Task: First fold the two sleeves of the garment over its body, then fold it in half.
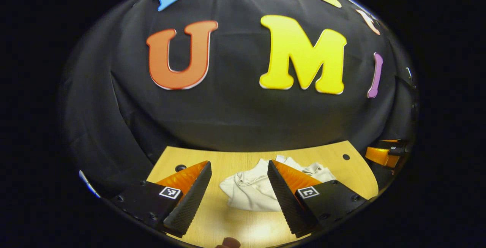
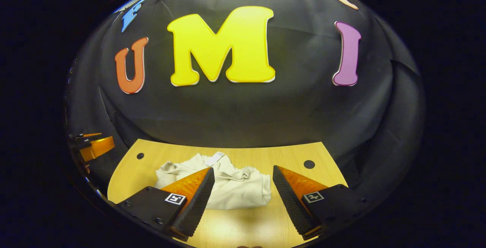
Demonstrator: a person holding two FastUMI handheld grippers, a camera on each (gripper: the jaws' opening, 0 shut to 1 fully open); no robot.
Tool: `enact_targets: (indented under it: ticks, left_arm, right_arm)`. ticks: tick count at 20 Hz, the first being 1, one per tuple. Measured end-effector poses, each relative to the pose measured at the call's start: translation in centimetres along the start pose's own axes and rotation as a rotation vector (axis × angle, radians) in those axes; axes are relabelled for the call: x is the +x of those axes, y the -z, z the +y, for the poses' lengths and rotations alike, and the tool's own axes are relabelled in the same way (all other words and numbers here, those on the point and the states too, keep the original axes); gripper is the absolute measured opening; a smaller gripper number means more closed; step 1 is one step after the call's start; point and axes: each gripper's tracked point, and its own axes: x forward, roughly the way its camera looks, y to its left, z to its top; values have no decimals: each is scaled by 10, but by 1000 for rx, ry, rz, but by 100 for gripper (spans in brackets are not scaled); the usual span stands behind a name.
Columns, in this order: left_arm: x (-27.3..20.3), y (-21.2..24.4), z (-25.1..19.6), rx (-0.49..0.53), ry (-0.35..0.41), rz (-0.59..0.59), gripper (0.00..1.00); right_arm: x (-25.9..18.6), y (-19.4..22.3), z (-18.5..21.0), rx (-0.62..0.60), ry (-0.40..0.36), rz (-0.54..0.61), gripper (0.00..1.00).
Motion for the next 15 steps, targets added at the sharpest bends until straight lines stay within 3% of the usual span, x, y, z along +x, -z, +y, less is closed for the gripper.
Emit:
enact_targets:
  ticks: [5, 10, 15]
  left_arm:
    - [-75, -21, 14, -35, -20, -201, 96]
    - [-149, -7, 30, -24, -88, -260, 96]
    - [-180, 13, 28, -47, -91, -240, 96]
  right_arm:
    - [-89, 5, 11, -43, 28, -158, 96]
    - [-167, 25, 27, -47, 3, -276, 94]
    - [-185, 53, 57, -53, -35, -272, 94]
